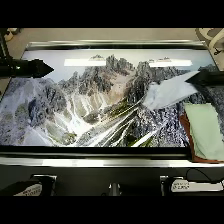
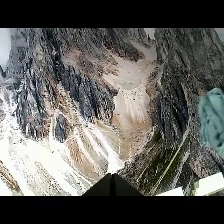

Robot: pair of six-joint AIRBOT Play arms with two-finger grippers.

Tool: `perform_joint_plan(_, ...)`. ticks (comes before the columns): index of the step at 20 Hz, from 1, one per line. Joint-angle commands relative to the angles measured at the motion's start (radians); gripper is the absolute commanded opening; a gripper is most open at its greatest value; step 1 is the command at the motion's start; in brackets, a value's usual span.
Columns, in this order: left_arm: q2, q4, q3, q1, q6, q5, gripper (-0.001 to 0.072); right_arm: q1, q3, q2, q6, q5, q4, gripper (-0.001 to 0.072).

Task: Fold the shirts.

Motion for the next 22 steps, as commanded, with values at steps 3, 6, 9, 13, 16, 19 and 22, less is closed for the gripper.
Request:
perform_joint_plan(3,-0.003,0.0,0.0,-0.008,0.001,-0.002,0.0021,-0.291,0.034,0.041,0.054,0.048,-0.021,0.0016)
perform_joint_plan(6,-0.003,0.0,0.0,-0.031,0.013,0.0,0.0021,-0.376,0.034,0.071,0.069,0.08,-0.018,0.0016)
perform_joint_plan(9,-0.003,0.0,0.0,-0.061,0.028,-0.001,0.0021,-0.436,0.034,0.122,0.073,0.122,-0.043,0.0016)
perform_joint_plan(13,-0.003,0.0,0.0,-0.093,0.047,0.001,0.0021,-0.512,0.034,0.184,0.102,0.181,-0.215,0.0016)
perform_joint_plan(16,-0.003,0.0,0.0,-0.117,0.062,0.022,0.0021,-0.496,0.007,0.19,0.124,0.274,-0.512,0.0016)
perform_joint_plan(19,-0.003,0.0,0.0,-0.132,0.061,0.024,0.0021,-0.496,-0.135,0.225,0.141,0.253,-0.592,0.0016)
perform_joint_plan(22,-0.003,0.0,0.0,-0.138,0.061,0.022,0.0021,-0.496,-0.385,0.315,0.162,0.158,-0.651,0.0016)
